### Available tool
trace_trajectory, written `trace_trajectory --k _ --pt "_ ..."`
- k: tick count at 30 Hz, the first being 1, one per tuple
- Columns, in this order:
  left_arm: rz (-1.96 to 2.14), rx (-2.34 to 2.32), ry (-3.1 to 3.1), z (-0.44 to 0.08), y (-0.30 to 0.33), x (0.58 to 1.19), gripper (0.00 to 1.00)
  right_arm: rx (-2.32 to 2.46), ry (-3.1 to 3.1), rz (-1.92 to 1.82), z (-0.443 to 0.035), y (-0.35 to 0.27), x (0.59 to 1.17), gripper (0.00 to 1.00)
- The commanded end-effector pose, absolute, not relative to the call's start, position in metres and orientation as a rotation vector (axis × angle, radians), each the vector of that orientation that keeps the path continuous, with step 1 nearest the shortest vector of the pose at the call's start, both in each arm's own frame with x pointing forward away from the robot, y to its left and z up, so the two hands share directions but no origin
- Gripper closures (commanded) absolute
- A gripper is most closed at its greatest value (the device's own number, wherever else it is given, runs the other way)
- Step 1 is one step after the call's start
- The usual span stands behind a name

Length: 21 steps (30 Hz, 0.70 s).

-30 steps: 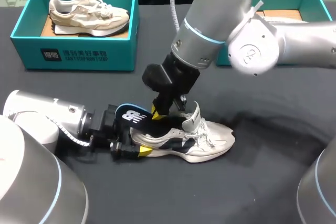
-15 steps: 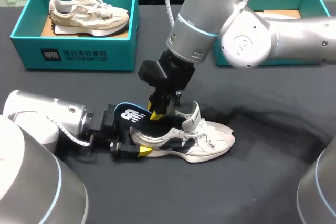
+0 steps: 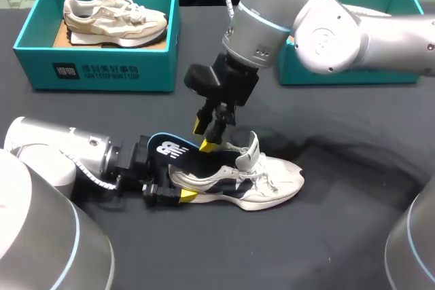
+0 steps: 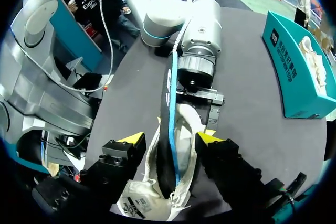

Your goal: Take the shoe out of the shoebox, open the shoe tongue, remove and reinsert the insole, then place the shoe into the shoebox

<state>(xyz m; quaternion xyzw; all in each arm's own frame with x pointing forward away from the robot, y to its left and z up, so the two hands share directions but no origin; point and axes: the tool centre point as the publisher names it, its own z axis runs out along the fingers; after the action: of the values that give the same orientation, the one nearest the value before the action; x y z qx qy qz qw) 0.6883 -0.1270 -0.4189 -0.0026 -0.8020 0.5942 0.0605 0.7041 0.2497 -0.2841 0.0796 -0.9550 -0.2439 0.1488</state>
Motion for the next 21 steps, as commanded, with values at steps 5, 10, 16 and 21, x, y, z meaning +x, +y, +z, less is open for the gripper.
trace_trajectory --k 5,10,16,21 --pt "1.797 -0.007 -2.429 -0.423 -0.128 0.689 1.00 0.240 -2.740 -0.734 -0.283 0.252 0.703 0.00" --pt "1.797 -0.007 -2.429 -0.423 -0.128 0.689 1.00 0.151 -2.638 -0.842 -0.286 0.258 0.702 0.02" --pt "1.797 -0.007 -2.429 -0.423 -0.128 0.689 1.00 0.050 -2.583 -0.851 -0.288 0.261 0.697 0.45" --pt "1.797 -0.007 -2.429 -0.423 -0.128 0.689 1.00 -0.006 -2.562 -0.849 -0.291 0.264 0.694 0.47"
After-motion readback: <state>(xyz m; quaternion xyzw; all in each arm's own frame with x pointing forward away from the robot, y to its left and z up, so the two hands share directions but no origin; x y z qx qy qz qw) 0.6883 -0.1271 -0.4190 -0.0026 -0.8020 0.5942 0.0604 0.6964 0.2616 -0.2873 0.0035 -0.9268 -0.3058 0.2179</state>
